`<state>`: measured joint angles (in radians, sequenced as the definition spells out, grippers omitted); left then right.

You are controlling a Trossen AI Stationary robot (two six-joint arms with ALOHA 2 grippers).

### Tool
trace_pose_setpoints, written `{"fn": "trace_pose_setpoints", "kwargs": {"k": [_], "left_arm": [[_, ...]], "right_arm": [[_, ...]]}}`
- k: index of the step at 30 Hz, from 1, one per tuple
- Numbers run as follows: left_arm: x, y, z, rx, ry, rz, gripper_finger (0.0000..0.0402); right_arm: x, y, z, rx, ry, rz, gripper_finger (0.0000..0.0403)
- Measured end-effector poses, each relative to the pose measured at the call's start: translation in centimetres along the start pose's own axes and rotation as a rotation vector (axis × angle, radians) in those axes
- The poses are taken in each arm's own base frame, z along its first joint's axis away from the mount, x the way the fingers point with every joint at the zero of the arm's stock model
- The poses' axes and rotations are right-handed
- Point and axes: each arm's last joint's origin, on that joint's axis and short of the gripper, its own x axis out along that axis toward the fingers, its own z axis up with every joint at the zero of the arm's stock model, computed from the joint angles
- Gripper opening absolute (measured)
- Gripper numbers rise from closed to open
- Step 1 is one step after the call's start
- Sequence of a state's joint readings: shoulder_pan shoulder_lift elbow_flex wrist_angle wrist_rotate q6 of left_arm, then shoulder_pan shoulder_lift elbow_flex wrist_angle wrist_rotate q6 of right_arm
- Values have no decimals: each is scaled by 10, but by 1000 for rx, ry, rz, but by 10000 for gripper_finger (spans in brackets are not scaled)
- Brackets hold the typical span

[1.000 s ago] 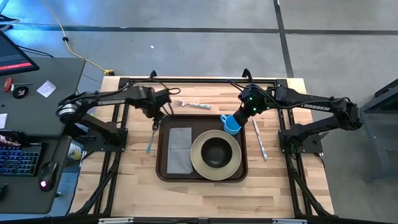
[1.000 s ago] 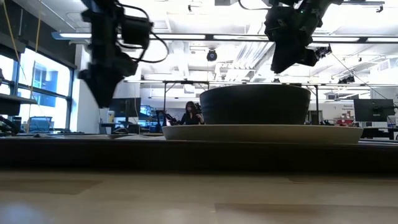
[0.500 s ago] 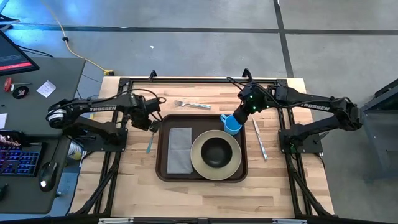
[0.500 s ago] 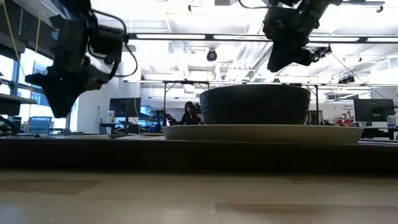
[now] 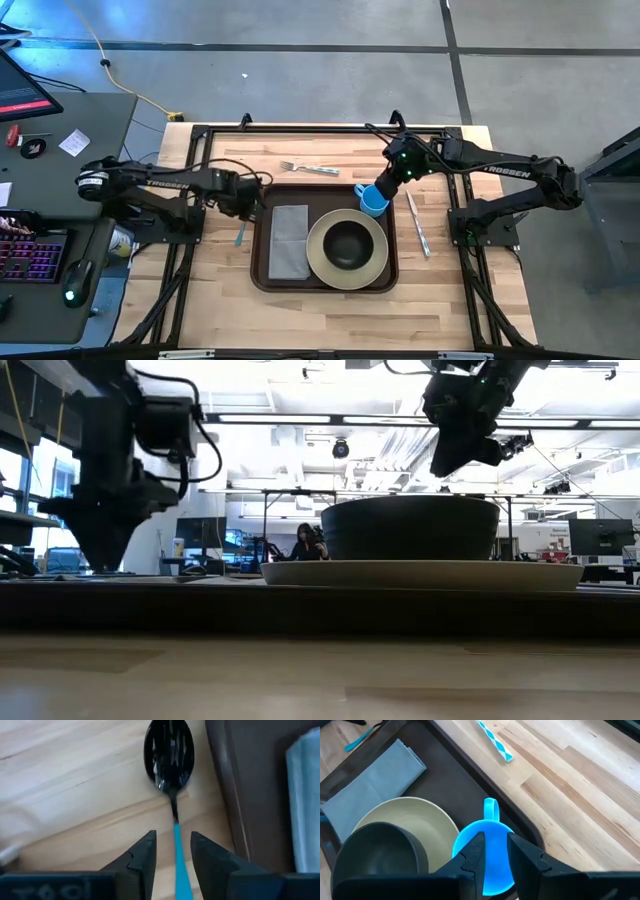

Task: Set up tray
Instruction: Put the blue spoon on top of the gray napkin on the dark brown serving tray

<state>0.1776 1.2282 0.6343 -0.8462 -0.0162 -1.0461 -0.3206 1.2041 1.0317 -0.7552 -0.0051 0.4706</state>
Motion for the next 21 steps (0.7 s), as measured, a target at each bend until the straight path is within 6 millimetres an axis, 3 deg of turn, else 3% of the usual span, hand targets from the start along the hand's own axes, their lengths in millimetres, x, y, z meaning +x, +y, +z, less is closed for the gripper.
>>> {"fn": "trace_pose_setpoints", "kwargs": {"k": [6,15,21], "left_arm": [[16,4,-3,-32,-20,-34,161],[22,8,-3,-41,-86,-5,160],[30,13,-6,-57,-72,29,126]], "right_arm": [[0,0,0,-24,-4,1,71],[0,0,1,-27,-6,0,71],[0,0,1,-27,-6,0,71]]}}
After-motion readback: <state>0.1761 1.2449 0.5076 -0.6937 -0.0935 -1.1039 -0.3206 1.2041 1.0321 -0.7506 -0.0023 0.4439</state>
